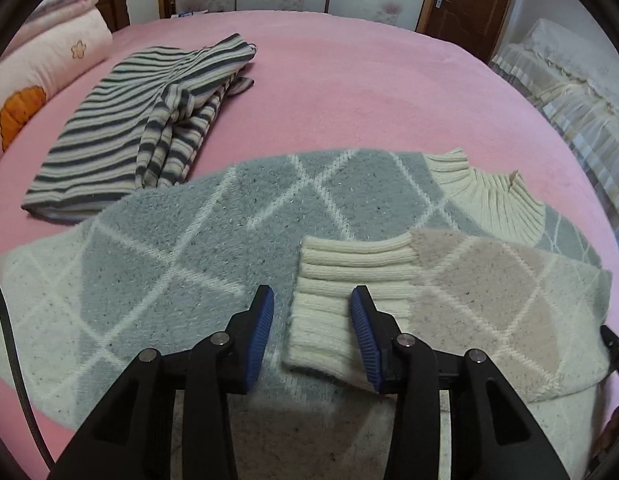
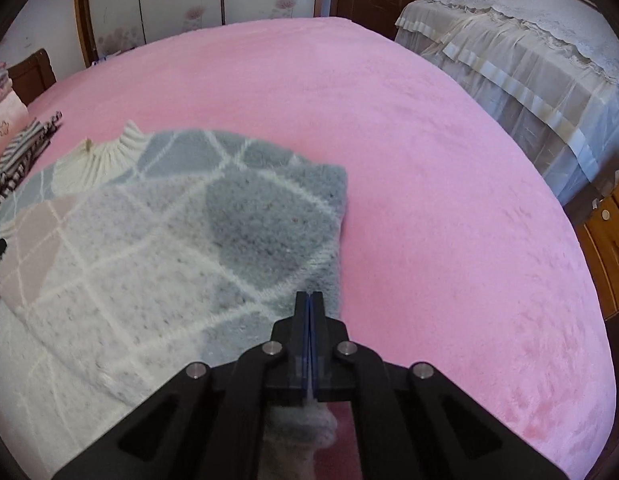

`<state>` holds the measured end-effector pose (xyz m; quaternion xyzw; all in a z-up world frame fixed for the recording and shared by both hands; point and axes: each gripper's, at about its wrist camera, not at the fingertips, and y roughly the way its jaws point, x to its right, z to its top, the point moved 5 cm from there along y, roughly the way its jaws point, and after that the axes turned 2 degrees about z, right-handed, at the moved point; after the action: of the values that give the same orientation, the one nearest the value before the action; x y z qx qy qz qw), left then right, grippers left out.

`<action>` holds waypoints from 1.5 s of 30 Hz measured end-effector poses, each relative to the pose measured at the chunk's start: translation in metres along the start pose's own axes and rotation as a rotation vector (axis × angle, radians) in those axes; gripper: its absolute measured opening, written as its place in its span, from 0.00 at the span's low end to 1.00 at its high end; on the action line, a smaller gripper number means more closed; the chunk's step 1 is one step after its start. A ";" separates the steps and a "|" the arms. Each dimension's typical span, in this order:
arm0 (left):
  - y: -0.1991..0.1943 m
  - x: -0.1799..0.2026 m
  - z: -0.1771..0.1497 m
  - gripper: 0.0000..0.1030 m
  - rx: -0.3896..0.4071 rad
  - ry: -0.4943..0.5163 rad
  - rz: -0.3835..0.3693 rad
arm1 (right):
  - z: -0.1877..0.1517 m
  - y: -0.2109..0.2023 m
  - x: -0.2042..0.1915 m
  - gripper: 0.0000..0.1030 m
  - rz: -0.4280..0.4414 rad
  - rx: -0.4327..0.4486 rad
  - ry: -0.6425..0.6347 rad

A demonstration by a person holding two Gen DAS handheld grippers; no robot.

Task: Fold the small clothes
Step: 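Grasp the cuff of the other sleeve with the left gripper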

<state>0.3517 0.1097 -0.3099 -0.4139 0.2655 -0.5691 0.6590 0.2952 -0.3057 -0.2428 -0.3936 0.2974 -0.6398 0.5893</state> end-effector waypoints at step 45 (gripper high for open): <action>-0.280 -0.146 -0.095 0.99 0.066 -0.049 0.069 | -0.044 -0.202 -0.242 0.53 0.270 -0.037 -0.248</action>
<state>0.0943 0.2252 -0.1397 -0.3963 0.2444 -0.5440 0.6980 0.1513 -0.0439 -0.1320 -0.4368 0.2843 -0.4959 0.6946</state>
